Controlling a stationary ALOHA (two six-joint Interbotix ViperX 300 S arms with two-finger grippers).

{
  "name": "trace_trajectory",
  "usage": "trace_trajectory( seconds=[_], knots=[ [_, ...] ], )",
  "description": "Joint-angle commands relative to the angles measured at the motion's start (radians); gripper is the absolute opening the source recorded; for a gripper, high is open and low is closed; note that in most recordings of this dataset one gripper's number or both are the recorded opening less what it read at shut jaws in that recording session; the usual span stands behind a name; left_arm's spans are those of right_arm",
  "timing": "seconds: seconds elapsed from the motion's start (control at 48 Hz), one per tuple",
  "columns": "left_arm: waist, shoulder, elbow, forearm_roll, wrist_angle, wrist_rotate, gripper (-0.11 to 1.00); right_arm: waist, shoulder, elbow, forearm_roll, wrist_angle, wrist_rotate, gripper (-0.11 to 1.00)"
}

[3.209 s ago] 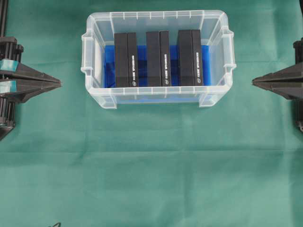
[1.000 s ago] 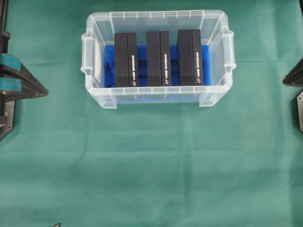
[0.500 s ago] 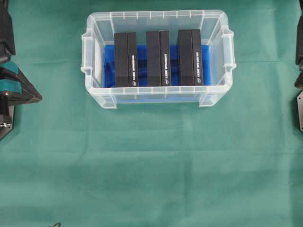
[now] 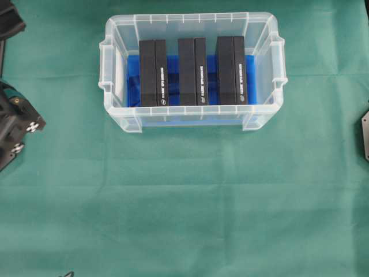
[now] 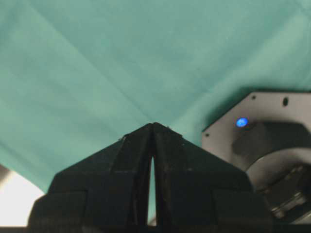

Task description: Take out the box from the case.

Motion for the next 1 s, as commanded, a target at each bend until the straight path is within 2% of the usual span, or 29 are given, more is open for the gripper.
trace_trajectory(
  seconds=[0.0,0.188,0.354,0.604,0.834,0.979],
  knots=[
    [-0.003,0.009,-0.034,0.003,0.044,-0.078,0.00,-0.002,0.000,-0.023,-0.015,0.002,0.092,0.02],
    [-0.003,0.020,-0.041,0.006,0.098,-0.229,0.00,-0.002,0.002,-0.023,-0.020,0.002,0.267,0.02],
    [-0.003,0.021,-0.043,0.006,0.100,-0.301,0.00,-0.002,0.003,-0.023,-0.021,0.014,0.325,0.02],
    [-0.003,0.021,-0.041,0.017,0.103,-0.316,0.00,-0.002,0.018,-0.023,-0.037,0.046,0.377,0.02],
    [0.009,0.034,-0.051,0.028,0.107,-0.330,0.00,-0.003,0.034,-0.025,-0.067,0.063,0.480,0.02],
    [0.044,0.048,-0.061,0.025,0.112,-0.321,0.00,-0.002,0.034,-0.025,-0.067,0.067,0.486,0.02]
  ],
)
